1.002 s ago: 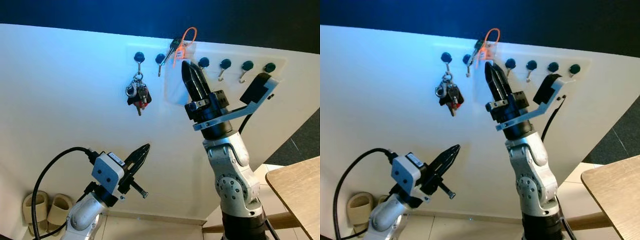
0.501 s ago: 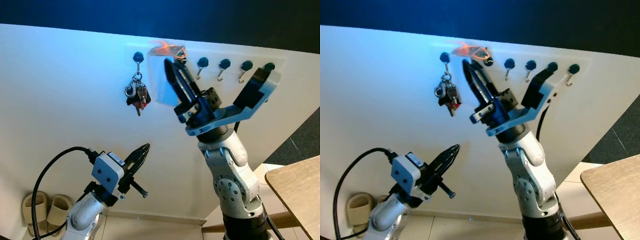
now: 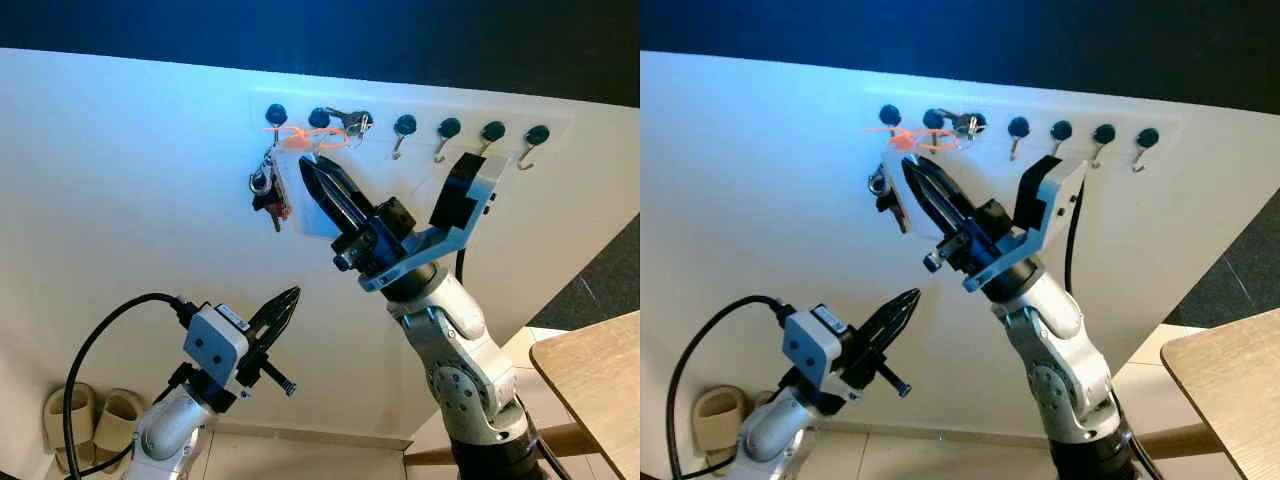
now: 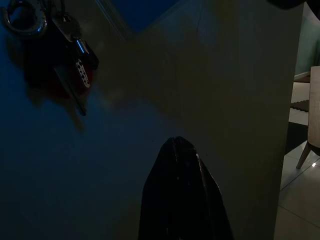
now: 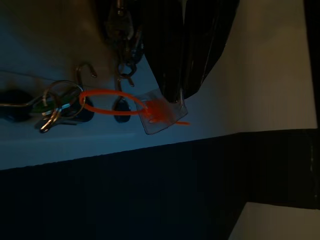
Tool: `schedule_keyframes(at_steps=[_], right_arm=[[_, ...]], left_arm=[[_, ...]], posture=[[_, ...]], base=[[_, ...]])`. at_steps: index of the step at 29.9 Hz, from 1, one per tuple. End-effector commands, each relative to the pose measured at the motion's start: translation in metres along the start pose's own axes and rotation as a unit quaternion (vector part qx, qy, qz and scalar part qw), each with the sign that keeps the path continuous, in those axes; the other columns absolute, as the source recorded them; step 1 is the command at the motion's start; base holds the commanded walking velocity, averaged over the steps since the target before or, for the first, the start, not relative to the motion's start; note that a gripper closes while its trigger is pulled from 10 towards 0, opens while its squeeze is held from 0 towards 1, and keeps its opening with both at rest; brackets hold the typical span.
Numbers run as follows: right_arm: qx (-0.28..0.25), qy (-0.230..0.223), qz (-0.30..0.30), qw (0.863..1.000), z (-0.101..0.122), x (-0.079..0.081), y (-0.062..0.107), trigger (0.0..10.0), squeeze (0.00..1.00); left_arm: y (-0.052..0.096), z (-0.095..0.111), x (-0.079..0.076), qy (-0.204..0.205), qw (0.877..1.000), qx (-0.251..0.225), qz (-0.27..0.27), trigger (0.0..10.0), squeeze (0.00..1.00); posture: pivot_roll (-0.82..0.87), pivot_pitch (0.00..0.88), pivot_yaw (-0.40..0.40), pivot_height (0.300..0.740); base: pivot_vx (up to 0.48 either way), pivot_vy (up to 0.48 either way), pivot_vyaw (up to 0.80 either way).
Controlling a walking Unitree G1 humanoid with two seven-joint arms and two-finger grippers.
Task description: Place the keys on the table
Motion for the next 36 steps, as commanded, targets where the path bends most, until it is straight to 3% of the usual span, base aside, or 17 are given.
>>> schedule_keyframes(at_steps=[1, 3, 5, 6, 8, 14, 31, 35, 36], right_arm=[[-0.011, 0.016, -0.021, 1.000, 0.003, -0.008, 0.004, 10.0, 0.00], [-0.018, 0.023, -0.029, 0.999, 0.005, -0.010, 0.004, 10.0, 0.00], [-0.048, 0.036, -0.093, 0.994, 0.013, -0.030, 0.013, 10.0, 0.00], [-0.048, 0.036, -0.093, 0.994, 0.013, -0.030, 0.013, 10.0, 0.00], [-0.056, 0.041, -0.152, 0.986, 0.012, -0.051, 0.028, 10.0, 0.00], [-0.056, 0.045, -0.207, 0.976, 0.007, -0.068, 0.045, 10.0, 0.00], [-0.006, 0.068, -0.222, 0.973, -0.024, -0.071, 0.073, 10.0, 0.00], [0.006, 0.078, -0.230, 0.970, -0.030, -0.075, 0.083, 10.0, 0.00], [0.019, 0.085, -0.243, 0.966, -0.037, -0.078, 0.094, 10.0, 0.00]], left_arm=[[0.001, 0.000, -0.002, -0.007, 1.000, 0.002, -0.012, 10.0, 0.00], [0.000, 0.000, -0.002, -0.007, 1.000, 0.002, -0.012, 10.0, 0.00], [0.000, 0.000, -0.002, -0.007, 1.000, 0.002, -0.012, 10.0, 0.00], [0.000, 0.000, -0.002, -0.007, 1.000, 0.002, -0.012, 10.0, 0.00], [0.000, 0.000, -0.002, -0.007, 1.000, 0.002, -0.012, 10.0, 0.00], [0.001, 0.000, -0.002, -0.007, 1.000, 0.002, -0.012, 10.0, 0.00], [0.002, 0.001, -0.002, -0.008, 1.000, 0.003, -0.009, 10.0, 0.00], [0.002, 0.001, -0.002, -0.008, 1.000, 0.003, -0.009, 10.0, 0.00], [0.001, 0.001, -0.002, -0.007, 1.000, 0.003, -0.008, 10.0, 0.00]], posture=[[0.08, 0.070, -0.062, 0.740], [0.08, 0.069, -0.062, 0.740], [0.08, 0.071, -0.063, 0.740], [0.08, 0.071, -0.063, 0.740], [0.08, 0.073, -0.063, 0.740], [0.08, 0.076, -0.063, 0.740], [0.08, 0.084, -0.066, 0.740], [0.08, 0.087, -0.067, 0.740], [0.08, 0.090, -0.068, 0.740]], base=[[0.000, 0.000, 0.00], [0.000, 0.000, 0.00], [0.000, 0.000, 0.00], [0.000, 0.000, 0.00], [0.000, 0.000, 0.00], [0.000, 0.000, 0.00], [0.000, 0.000, 0.00], [0.000, 0.000, 0.00], [0.000, 0.000, 0.00]])
Point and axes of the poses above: a point about 5 cm out from each wrist's last joint towards the gripper, its own y axis pointing back from the gripper into the wrist, its own z axis along the axis of the wrist's last joint, x = y × z, the point moved 4 cm from there along -y, pointing out of the wrist towards the gripper, and after that the axes turned 15 degrees about -y, right-handed, at the moved point
